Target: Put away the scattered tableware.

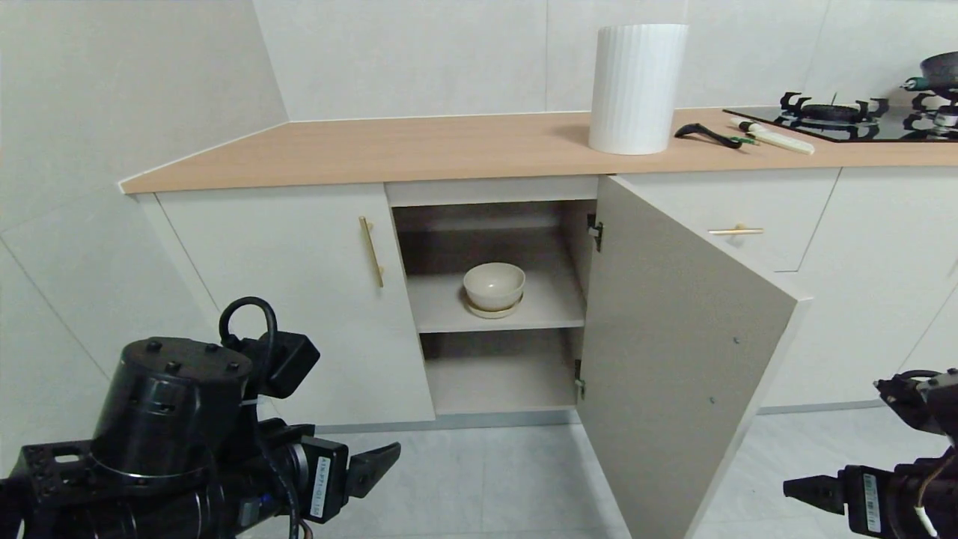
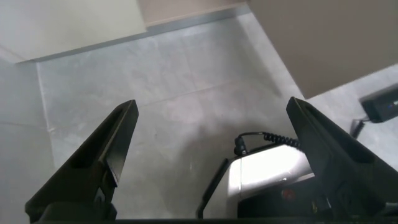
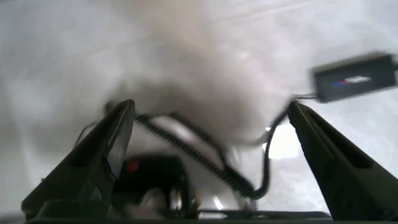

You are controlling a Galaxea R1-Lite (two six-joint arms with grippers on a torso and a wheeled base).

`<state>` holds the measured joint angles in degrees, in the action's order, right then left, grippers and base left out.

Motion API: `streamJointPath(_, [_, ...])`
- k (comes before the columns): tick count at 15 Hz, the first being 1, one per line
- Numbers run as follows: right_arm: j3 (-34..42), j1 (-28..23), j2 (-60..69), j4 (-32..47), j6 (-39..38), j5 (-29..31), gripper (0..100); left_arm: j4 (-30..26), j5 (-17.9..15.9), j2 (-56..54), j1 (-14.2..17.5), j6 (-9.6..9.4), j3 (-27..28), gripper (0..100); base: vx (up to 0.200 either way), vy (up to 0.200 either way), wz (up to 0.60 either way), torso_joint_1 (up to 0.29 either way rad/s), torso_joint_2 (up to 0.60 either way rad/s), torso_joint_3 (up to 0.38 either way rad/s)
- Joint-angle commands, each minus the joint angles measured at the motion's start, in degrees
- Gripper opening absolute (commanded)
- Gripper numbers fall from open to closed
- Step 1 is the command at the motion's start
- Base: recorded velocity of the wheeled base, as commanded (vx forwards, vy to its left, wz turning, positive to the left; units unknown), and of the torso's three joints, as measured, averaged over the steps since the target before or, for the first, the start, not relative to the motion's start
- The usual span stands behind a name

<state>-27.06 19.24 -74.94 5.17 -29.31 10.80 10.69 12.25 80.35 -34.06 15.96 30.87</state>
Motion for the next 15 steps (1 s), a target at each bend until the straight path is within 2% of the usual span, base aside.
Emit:
streamJointPath(1, [-1.3, -8.3, -0.4, -0.2, 3.1, -0.2, 100, -0.1, 0.1, -0.1, 0.0, 0.04, 0.0, 100, 0.0, 0.0, 0.0, 0.0, 0.0, 0.0])
streamJointPath(4, [-4.0, -14.2, -4.3, -1.8, 2.9, -0.7, 100, -0.1, 0.1, -0.1, 0.0, 0.04, 0.0, 100, 0.0, 0.0, 0.0, 0.0, 0.0, 0.0])
streamJointPath(5, [-4.1, -15.0, -7.4, -5.8, 1.3, -0.6, 100, -0.1, 0.1, -0.2, 0.0, 0.04, 0.0, 100, 0.0, 0.0, 0.0, 0.0, 0.0, 0.0])
streamJointPath(7, [-3.9, -15.1, -13.0, -13.9, -1.5, -0.6, 100, -0.1, 0.1, -0.5, 0.0, 0.13, 0.1, 100, 0.0, 0.0, 0.0, 0.0, 0.0, 0.0])
streamJointPath(10, [-4.1, -15.0, -19.4, -21.2, -1.5, -0.8, 100, 0.0, 0.1, -0.8, 0.5, 0.39, 0.4, 100, 0.0, 0.0, 0.0, 0.0, 0.0, 0.0])
streamJointPath(12, [-4.3, -13.2, -23.7, -30.3, -0.8, -0.2, 100, -0.1, 0.0, -0.6, 1.0, 0.39, 0.3, 100, 0.0, 0.0, 0.0, 0.0, 0.0, 0.0])
streamJointPath(15, [-6.8, -11.9, -26.1, -32.3, 0.3, -0.6, 100, -0.1, 0.1, -0.7, 1.9, 0.39, 0.5, 100, 0.0, 0.0, 0.0, 0.0, 0.0, 0.0])
